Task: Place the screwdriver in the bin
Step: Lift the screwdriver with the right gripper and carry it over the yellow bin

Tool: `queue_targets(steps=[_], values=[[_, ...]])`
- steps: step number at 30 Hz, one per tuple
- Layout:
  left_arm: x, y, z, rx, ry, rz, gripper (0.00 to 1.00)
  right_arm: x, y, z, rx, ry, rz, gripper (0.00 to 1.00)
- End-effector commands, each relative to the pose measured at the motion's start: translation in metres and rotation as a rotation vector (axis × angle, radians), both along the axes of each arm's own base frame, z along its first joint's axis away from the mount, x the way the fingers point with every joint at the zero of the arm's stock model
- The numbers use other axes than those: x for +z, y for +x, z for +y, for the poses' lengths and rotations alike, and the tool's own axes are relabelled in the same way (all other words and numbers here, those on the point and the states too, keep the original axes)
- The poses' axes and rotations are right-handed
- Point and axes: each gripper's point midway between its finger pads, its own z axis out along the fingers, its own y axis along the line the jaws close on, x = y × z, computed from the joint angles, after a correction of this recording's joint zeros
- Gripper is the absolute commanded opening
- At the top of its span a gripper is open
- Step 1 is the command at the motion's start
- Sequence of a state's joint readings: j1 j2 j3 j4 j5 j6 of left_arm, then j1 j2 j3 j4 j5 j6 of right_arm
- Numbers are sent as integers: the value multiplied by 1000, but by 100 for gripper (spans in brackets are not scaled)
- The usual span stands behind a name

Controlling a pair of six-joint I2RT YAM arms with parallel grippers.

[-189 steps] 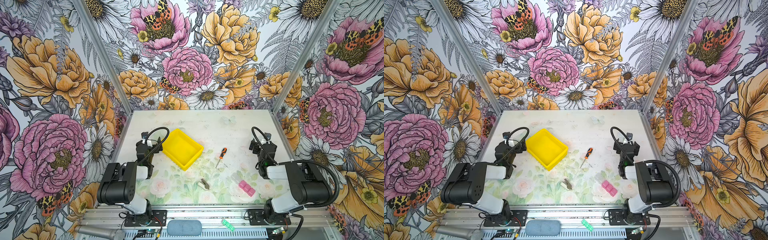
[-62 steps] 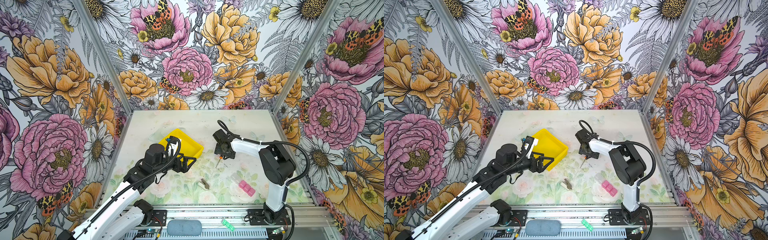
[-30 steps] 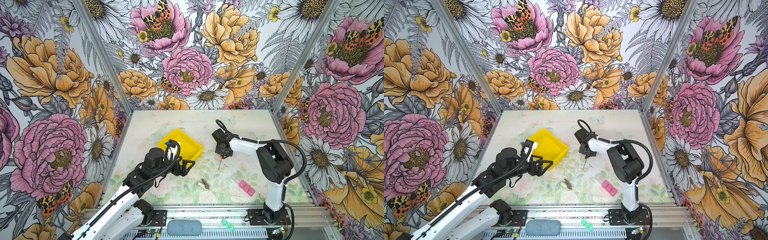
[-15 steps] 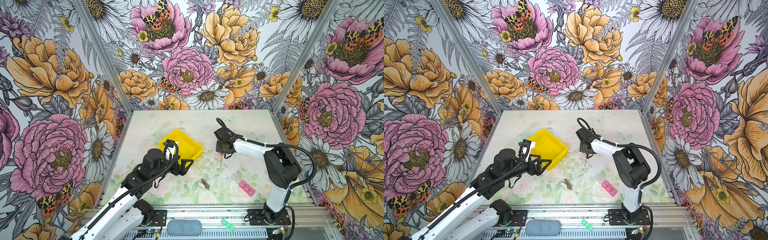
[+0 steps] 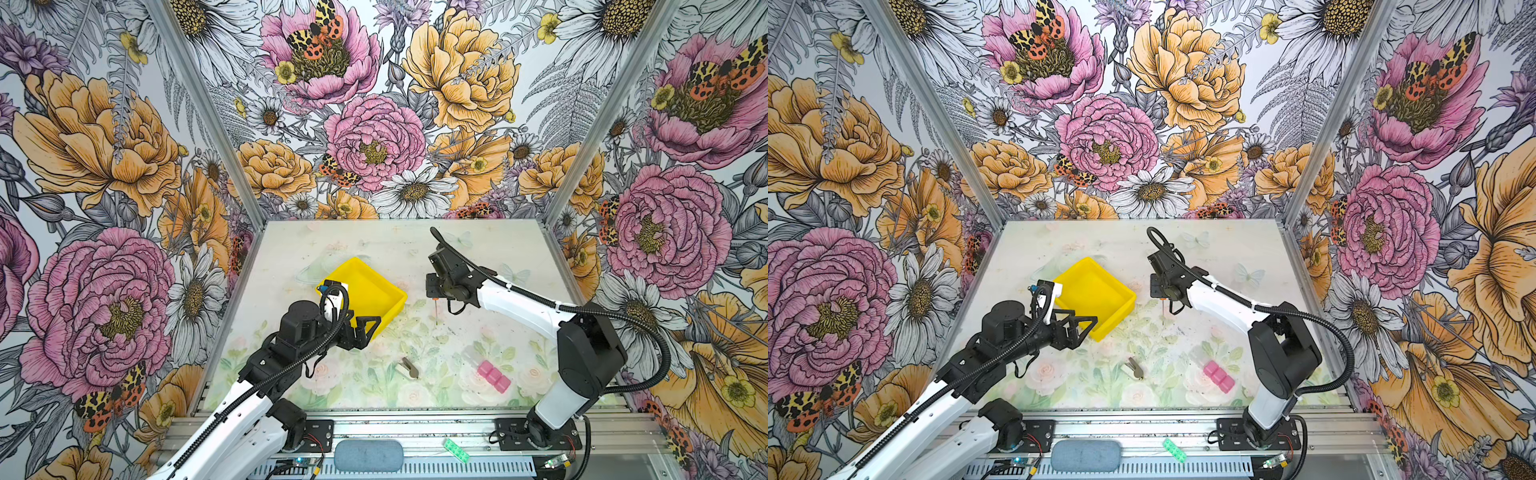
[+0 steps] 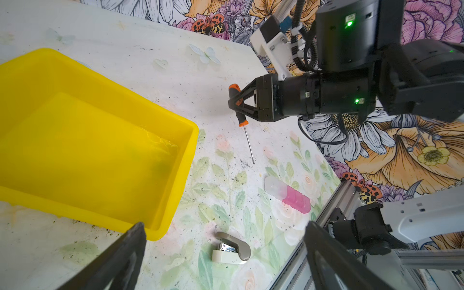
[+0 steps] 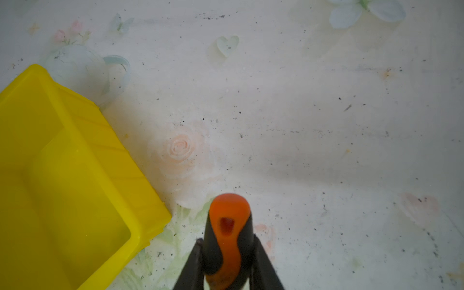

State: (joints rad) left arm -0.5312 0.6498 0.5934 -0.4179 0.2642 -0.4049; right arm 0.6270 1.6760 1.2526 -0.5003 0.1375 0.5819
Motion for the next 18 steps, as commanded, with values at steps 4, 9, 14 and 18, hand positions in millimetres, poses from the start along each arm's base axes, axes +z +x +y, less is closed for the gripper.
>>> queue_targets(steps=[4,9,14,18], values=[[2,5,10,73,-35,-14,99,68,6,49,102,146,-101,0],[0,7,13,103,-46,-6,99,77,11,93,159,205,-94,0],[-6,11,28,190,-16,19,99,77,18,140,232,242,-85,0],[-17,15,48,296,17,56,99,64,21,166,271,255,-58,0]])
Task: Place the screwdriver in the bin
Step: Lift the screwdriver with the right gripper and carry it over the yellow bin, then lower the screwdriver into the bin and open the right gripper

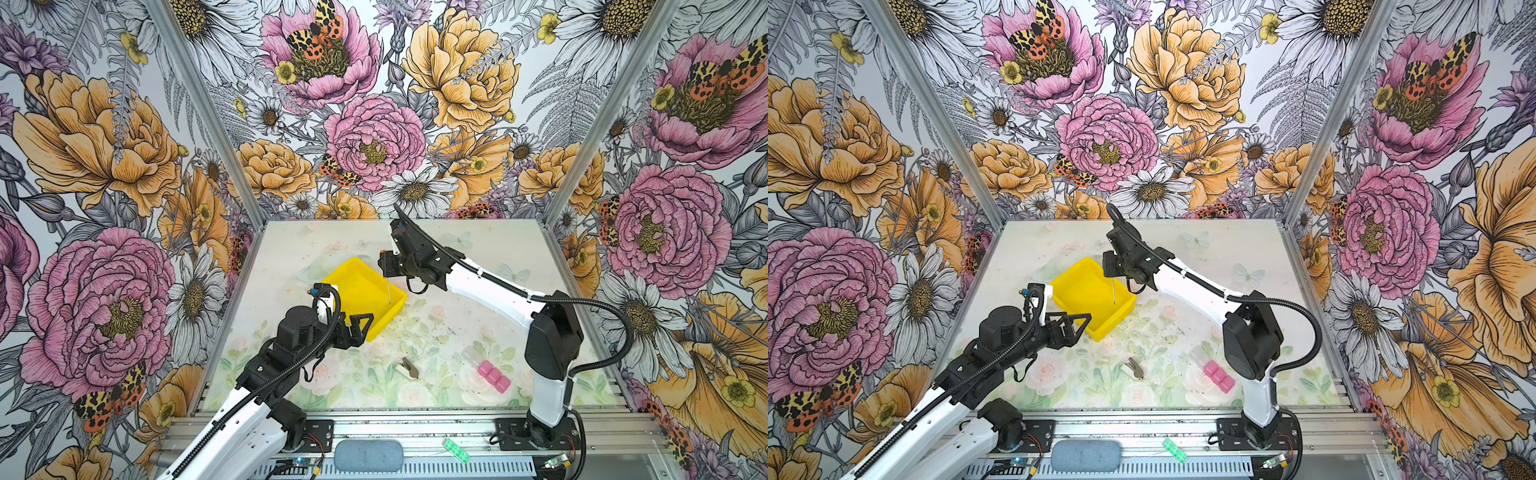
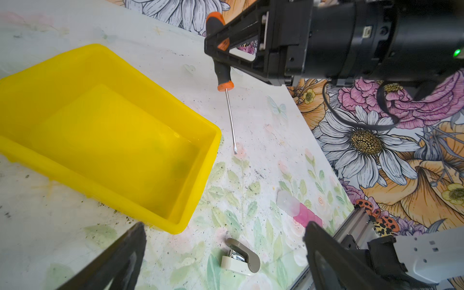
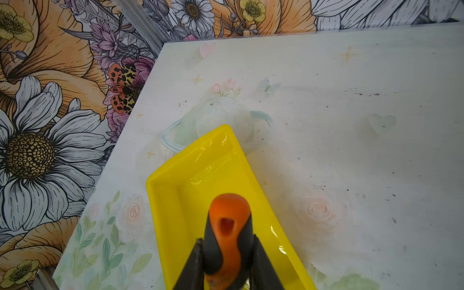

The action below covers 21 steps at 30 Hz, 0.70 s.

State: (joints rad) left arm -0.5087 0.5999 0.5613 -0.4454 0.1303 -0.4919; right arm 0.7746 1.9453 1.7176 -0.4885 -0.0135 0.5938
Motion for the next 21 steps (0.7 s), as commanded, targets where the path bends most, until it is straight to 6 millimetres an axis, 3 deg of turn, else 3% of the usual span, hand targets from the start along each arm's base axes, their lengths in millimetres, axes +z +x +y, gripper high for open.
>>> queue_targets(steps=[1,3,8,21], values=[[-8,5,26,137,21,32,99,-5,1,21,36,25,26,0],[-8,3,32,161,8,32,99,-12,5,26,37,22,33,0],[-13,-2,45,210,-29,43,99,-35,-8,54,87,12,70,0],[-13,-2,43,199,-39,53,99,-82,-1,74,94,-29,116,0]])
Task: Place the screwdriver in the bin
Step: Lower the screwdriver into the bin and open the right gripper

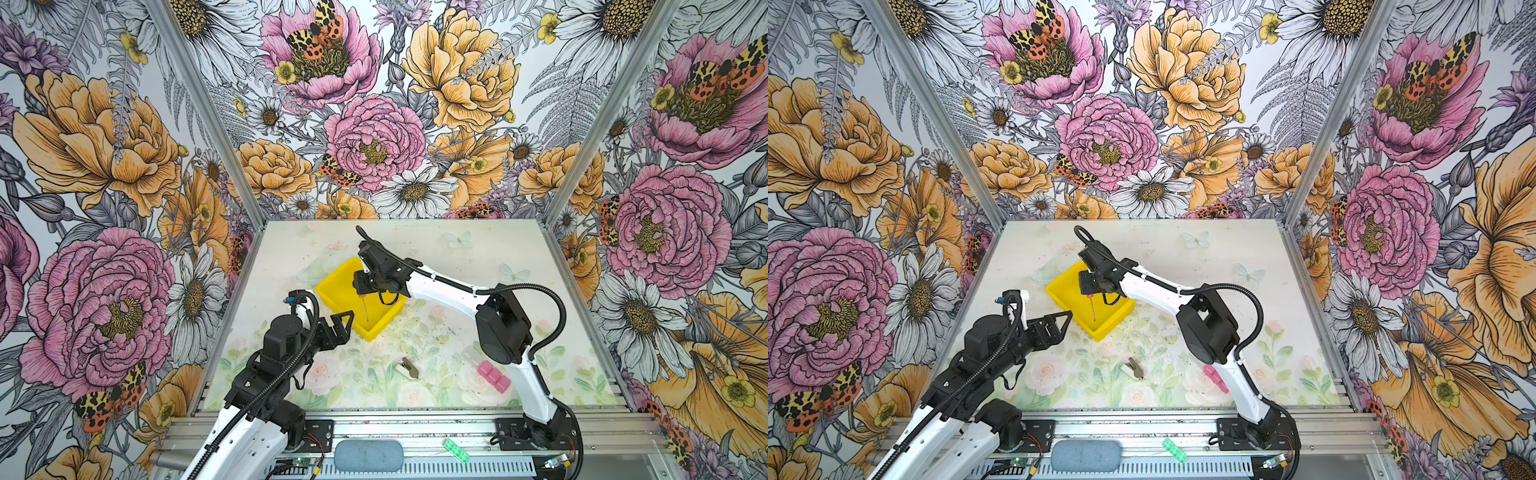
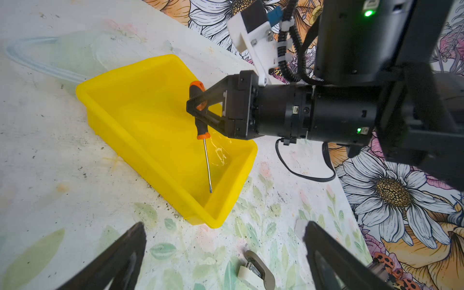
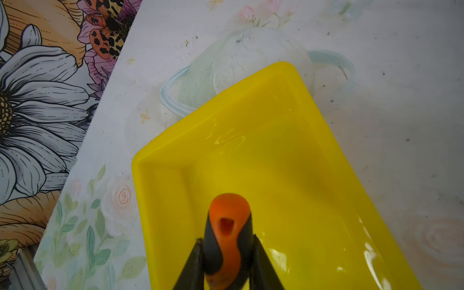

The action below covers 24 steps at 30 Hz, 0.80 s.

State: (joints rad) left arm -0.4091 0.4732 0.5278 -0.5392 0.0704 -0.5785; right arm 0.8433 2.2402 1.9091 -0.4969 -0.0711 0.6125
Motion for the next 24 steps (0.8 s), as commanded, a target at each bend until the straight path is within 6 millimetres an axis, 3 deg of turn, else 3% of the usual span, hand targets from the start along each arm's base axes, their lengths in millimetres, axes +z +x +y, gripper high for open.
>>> queue_targets(steps=[1,8,24], values=[[-6,0,1,6,2,20,99,-1,3,5,-8,7,1,0],[-8,1,1,4,9,23,99,-26,0,3,-6,-31,28,0],[-8,6,-1,-9,15,25,99,-18,5,0,-26,-39,-1,26]])
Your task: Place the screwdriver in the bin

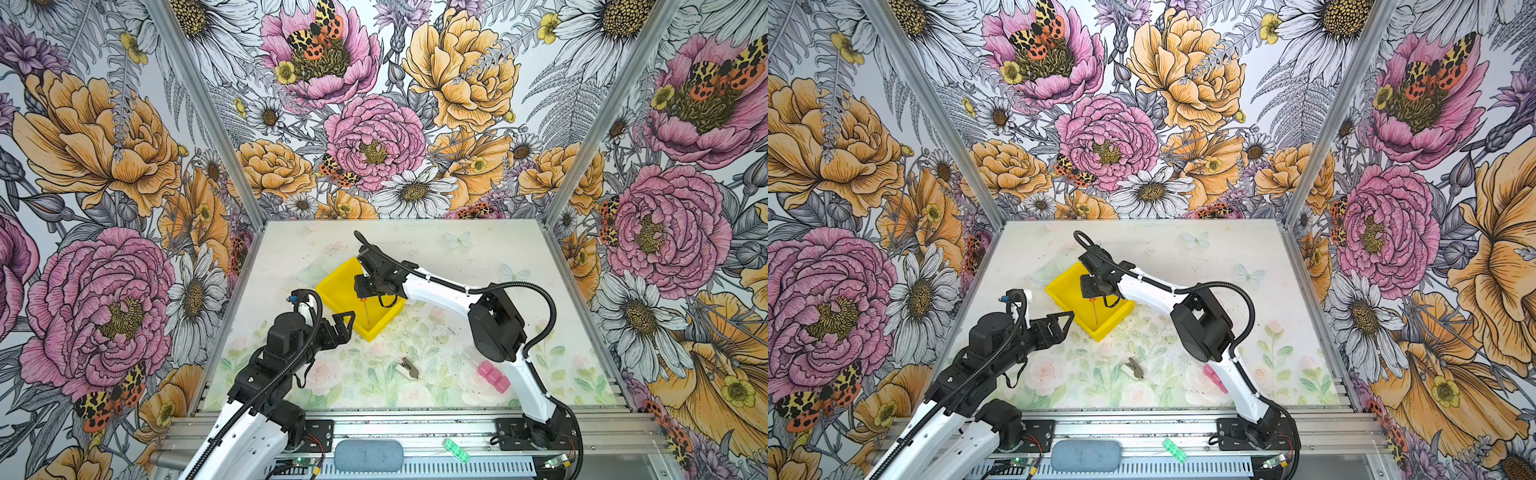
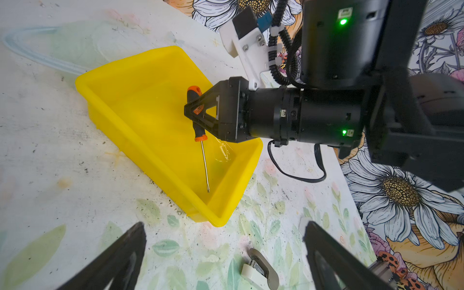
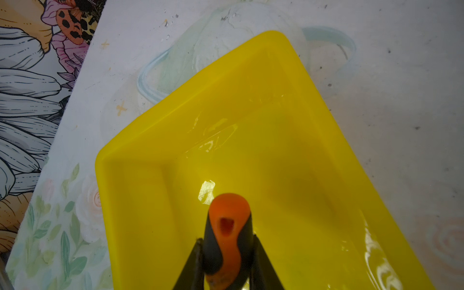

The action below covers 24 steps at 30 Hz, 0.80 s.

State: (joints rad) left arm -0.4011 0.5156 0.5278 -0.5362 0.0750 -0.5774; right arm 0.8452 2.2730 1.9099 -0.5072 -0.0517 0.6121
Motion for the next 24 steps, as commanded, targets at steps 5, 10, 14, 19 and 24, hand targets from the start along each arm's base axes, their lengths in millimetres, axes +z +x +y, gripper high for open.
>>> queue_targets(steps=[5,10,14,19,24], values=[[1,3,1,2,-7,-10,99,10,7,0,-33,0,-39,36],[4,4,3,4,-4,-19,99,27,10,-1,-41,15,-71,45],[5,5,4,5,0,-25,99,49,13,-7,-50,15,-125,52],[7,9,7,14,8,-40,99,85,16,-26,-78,21,-193,63],[10,17,26,115,48,-67,99,120,11,-73,-149,-28,-283,84]])
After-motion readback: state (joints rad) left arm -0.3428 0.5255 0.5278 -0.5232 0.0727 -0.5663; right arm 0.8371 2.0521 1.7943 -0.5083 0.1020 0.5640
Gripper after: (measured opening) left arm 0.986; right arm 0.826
